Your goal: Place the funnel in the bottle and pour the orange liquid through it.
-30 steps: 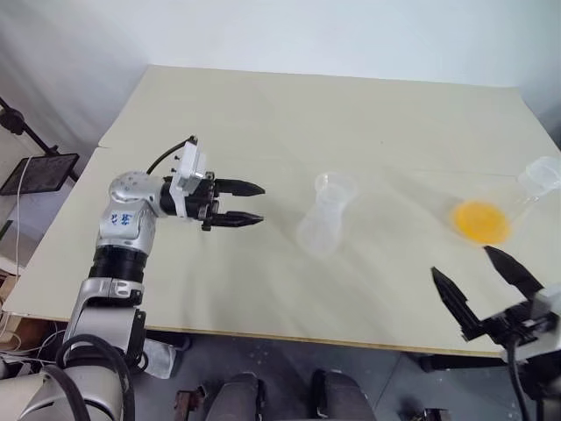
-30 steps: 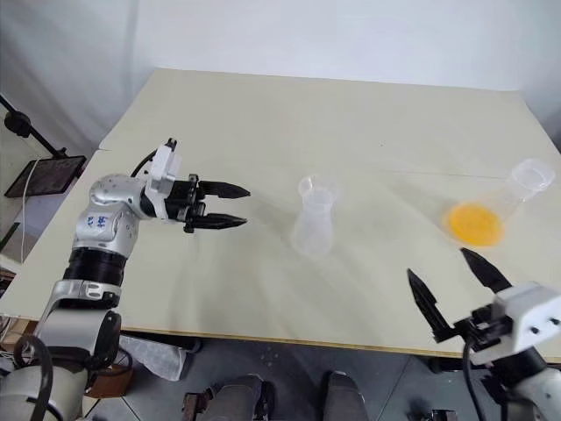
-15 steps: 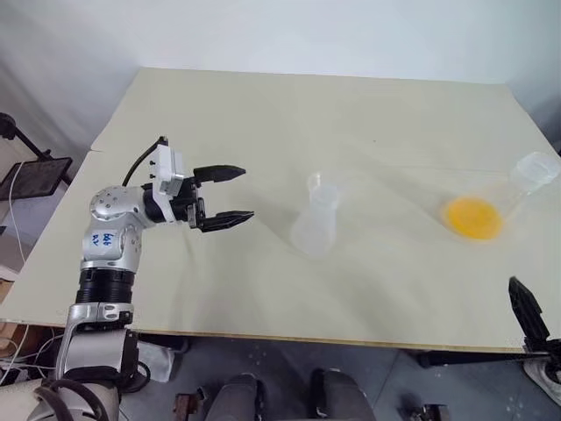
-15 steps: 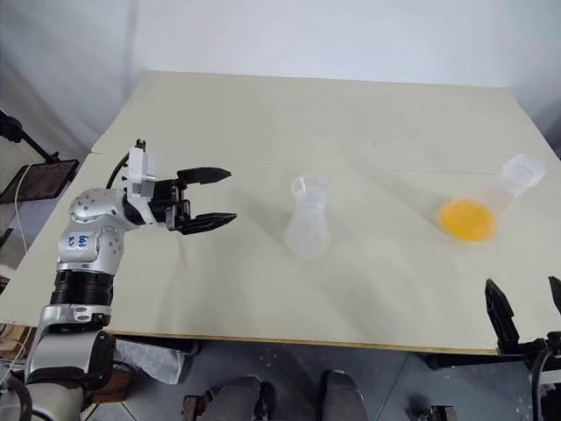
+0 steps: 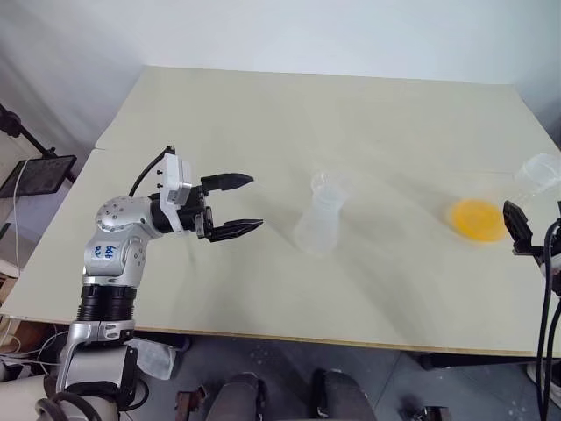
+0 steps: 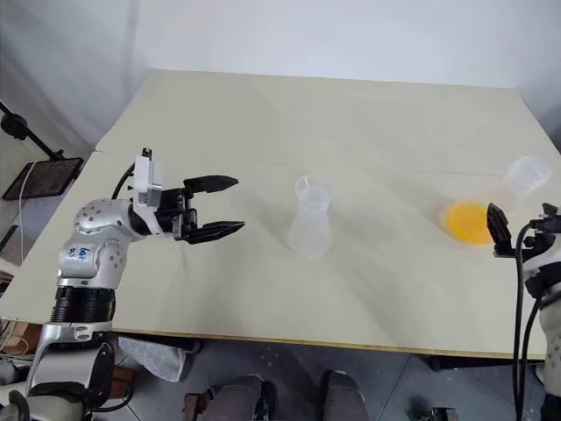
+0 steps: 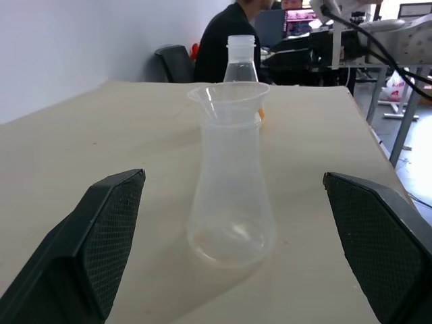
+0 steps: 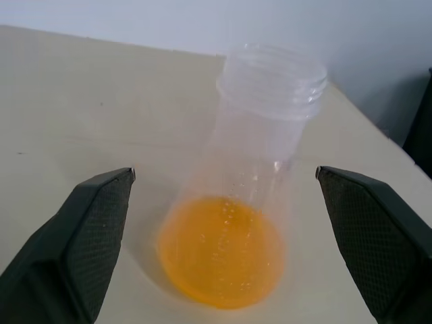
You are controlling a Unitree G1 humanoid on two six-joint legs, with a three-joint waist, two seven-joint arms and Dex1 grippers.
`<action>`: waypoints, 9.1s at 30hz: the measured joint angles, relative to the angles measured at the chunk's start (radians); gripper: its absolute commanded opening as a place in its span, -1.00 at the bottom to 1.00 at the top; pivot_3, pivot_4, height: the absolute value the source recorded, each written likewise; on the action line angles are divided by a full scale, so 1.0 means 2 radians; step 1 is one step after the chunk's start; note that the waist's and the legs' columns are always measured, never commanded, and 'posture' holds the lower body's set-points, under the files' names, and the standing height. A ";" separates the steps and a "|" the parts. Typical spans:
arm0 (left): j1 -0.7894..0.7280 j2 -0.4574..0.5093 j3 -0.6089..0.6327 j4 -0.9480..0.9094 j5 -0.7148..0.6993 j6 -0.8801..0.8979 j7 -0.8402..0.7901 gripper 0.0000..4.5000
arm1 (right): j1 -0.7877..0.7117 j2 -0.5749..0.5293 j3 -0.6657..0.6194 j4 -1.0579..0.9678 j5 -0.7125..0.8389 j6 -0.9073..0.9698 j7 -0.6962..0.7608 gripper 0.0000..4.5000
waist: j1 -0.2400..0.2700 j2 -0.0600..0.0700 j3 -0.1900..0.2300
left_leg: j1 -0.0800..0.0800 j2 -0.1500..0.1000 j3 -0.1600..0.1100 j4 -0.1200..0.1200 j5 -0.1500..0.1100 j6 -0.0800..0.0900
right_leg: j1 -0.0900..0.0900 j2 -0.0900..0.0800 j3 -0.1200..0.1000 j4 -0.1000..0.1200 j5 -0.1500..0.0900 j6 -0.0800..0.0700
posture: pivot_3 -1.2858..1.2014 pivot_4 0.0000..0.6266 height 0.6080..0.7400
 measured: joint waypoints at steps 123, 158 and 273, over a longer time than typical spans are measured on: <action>0.010 -0.039 -0.012 0.005 -0.011 -0.008 0.075 1.00 | -0.249 -0.023 0.437 -0.136 -0.598 -0.147 0.065 0.25 | -0.012 0.002 0.001 | -0.001 0.000 0.000 0.000 0.000 -0.001 | -0.001 0.001 -0.006 -0.001 0.000 0.000 | 0.03 -0.52 1.00; 0.004 -0.046 -0.017 0.006 -0.011 -0.008 0.081 1.00 | -0.236 -0.040 0.401 -0.104 -0.665 -0.252 0.059 0.25 | -0.012 0.002 0.001 | -0.001 0.000 0.000 0.000 0.000 -0.001 | -0.001 0.001 -0.006 -0.001 0.000 0.000 | 0.03 -0.52 1.00; 0.005 -0.018 -0.016 0.008 -0.010 -0.029 0.036 1.00 | -0.267 -0.050 0.400 -0.051 -0.743 -0.321 -0.013 0.25 | -0.013 0.002 0.001 | -0.001 0.000 0.000 0.000 0.000 -0.001 | 0.000 0.001 -0.006 -0.001 0.000 0.000 | 0.03 -0.52 1.00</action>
